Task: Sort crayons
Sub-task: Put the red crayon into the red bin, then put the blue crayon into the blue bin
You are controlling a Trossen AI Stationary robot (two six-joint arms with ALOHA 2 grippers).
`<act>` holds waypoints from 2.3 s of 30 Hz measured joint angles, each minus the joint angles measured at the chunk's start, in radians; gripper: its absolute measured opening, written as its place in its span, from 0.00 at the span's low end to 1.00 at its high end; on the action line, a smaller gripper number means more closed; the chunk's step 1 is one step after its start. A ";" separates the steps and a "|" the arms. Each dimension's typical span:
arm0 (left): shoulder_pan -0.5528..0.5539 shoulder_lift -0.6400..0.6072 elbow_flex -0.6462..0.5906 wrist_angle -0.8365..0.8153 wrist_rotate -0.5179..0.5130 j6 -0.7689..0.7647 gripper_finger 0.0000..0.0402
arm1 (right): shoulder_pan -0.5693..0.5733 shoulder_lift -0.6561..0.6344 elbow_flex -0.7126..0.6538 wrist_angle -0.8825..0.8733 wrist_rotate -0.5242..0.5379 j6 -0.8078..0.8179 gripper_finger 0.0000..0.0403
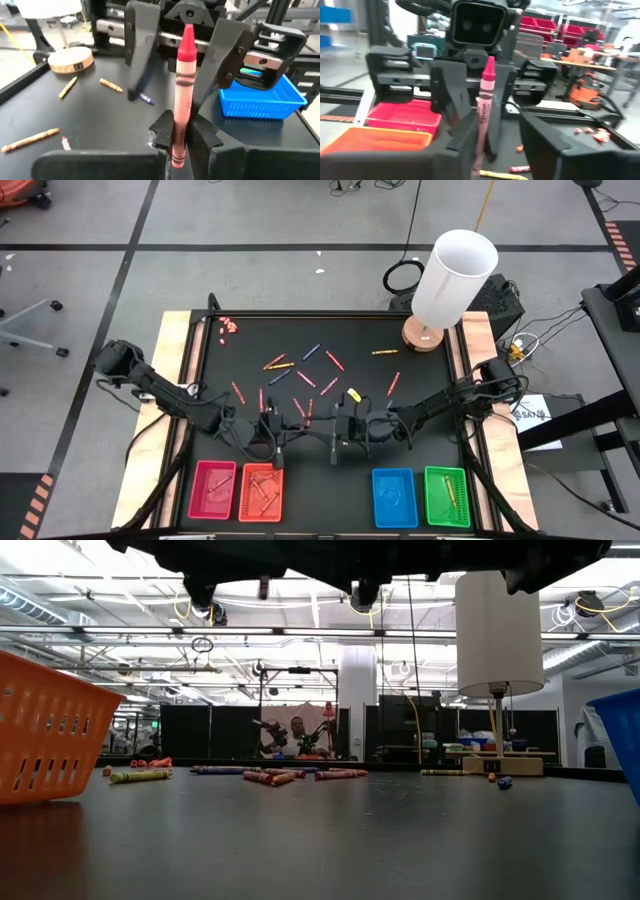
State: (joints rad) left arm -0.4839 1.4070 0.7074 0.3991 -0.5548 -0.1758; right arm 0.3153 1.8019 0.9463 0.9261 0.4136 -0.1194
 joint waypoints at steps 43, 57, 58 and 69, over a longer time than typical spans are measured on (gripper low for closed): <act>-0.686 -0.197 0.000 -0.967 0.266 -1.462 0.09 | -0.022 0.001 -0.002 -0.260 0.004 0.003 0.57; -0.688 -0.124 0.000 -0.964 0.314 -1.515 0.31 | -0.021 0.001 -0.002 -0.259 0.004 0.004 0.57; -0.688 -0.124 0.000 -0.965 0.315 -1.507 0.34 | -0.021 0.001 -0.002 -0.259 0.004 0.004 0.57; -0.688 -0.130 0.014 -0.964 0.311 -1.387 0.44 | -0.033 0.001 -0.002 -0.265 0.078 0.033 0.57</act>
State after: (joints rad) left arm -1.1721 1.2766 0.7216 -0.5645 -0.2437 -1.5628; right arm 0.2822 1.8027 0.9443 0.6615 0.4914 -0.0866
